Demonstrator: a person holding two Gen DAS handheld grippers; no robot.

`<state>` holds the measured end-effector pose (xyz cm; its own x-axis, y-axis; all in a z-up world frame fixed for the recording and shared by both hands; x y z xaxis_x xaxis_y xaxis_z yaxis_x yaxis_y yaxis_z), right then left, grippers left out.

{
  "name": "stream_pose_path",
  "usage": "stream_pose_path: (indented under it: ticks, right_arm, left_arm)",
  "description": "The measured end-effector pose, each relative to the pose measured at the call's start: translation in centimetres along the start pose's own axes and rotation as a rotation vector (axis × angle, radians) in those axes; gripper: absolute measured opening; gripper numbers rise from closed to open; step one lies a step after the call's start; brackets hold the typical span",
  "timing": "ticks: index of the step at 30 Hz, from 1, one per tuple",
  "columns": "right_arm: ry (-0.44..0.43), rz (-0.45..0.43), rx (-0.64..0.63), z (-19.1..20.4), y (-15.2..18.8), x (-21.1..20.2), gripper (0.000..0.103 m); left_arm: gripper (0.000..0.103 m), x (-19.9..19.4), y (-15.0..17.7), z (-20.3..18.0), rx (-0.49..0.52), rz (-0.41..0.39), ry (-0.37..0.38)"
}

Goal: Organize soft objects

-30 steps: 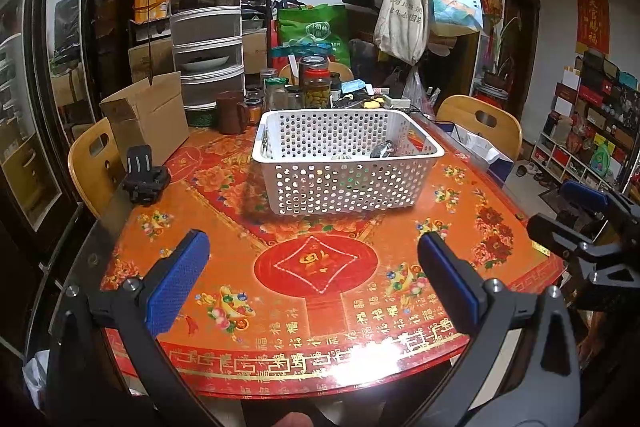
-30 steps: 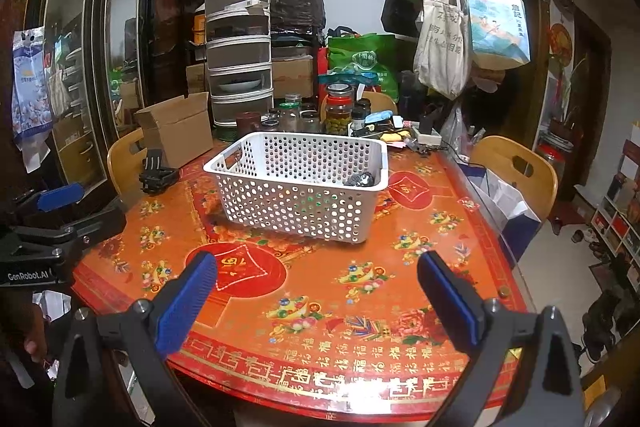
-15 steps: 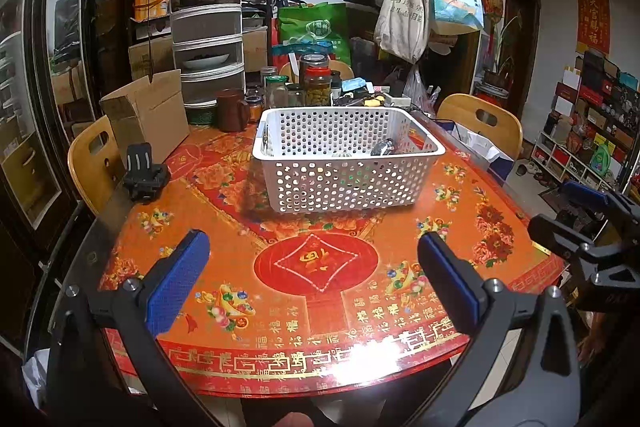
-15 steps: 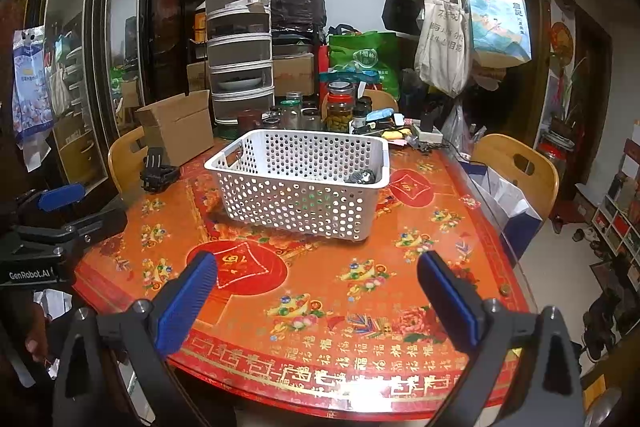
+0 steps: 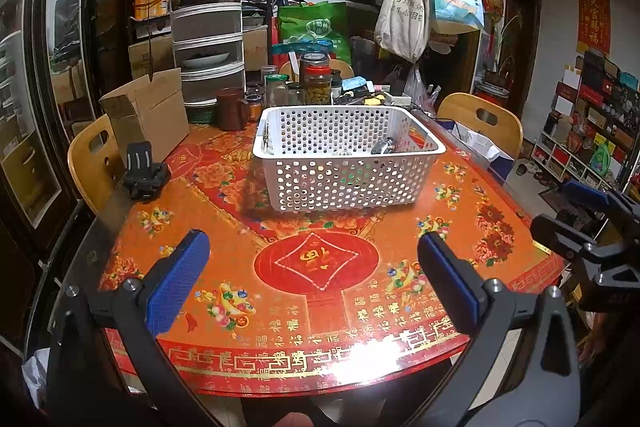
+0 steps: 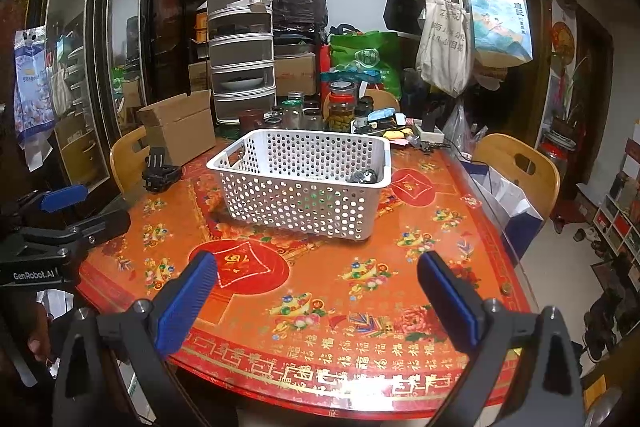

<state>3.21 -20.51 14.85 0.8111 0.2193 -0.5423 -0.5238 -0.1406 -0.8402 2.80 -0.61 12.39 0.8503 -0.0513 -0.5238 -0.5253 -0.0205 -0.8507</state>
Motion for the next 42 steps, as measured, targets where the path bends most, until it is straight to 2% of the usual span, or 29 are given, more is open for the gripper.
stream_pose_path:
  ticks: [42]
  right_arm:
    - [-0.005, 0.006, 0.004, 0.1, 0.5, 0.0, 0.1]
  left_arm:
    - [0.103, 0.1, 0.9, -0.2, 0.003, -0.002, 0.007]
Point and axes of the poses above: each gripper's, at about its wrist camera, not at the fingertips, and x roughly the way its jaws point, z to its left, y to its underside, the point moved 5 cm from there along x, roughly the way its jaws point, and after that the axes turned 1 degree about -z, right-handed, at the moved point
